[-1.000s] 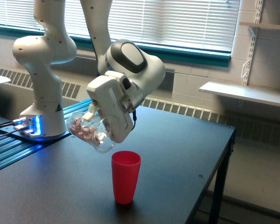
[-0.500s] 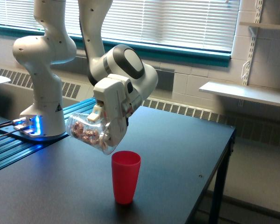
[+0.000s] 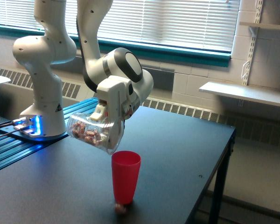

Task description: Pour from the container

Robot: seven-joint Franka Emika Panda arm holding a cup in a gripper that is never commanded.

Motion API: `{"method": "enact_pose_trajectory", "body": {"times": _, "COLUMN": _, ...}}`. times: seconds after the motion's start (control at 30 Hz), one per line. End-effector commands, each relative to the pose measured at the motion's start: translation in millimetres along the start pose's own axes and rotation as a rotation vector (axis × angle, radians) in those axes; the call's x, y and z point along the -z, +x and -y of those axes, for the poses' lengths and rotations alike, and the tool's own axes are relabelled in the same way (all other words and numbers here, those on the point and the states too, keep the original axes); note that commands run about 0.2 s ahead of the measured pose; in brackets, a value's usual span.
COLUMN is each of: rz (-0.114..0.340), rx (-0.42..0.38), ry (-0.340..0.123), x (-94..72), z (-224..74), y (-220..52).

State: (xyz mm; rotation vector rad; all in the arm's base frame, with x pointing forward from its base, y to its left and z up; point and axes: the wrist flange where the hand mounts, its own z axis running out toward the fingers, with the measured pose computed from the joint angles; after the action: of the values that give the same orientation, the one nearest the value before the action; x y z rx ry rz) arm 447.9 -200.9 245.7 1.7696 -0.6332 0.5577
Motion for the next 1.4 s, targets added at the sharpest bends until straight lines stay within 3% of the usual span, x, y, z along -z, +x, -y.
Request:
{"method": "enact_pose_trajectory", "body": {"times": 0.03, "rz": -0.073, "rx": 0.006, "ry": 0.008, "x": 5.3, "z": 1, "y": -5}}
{"method": "enact_pose_trajectory", "body": {"times": 0.27, "rz": -0.175, "rx": 0.050, "ry": 0.036, "x": 13.8, "z": 1, "y": -21}}
{"method": "enact_pose_trajectory", "body": {"times": 0.8, "rz": -0.269, "rx": 0.069, "ry": 0.062, "x": 26.0, "z": -5, "y": -27}}
{"method": "enact_pose_trajectory", "body": {"times": 1.4, "rz": -0.230, "rx": 0.117, "ry": 0.091, "x": 41.3, "z": -13, "y": -52}}
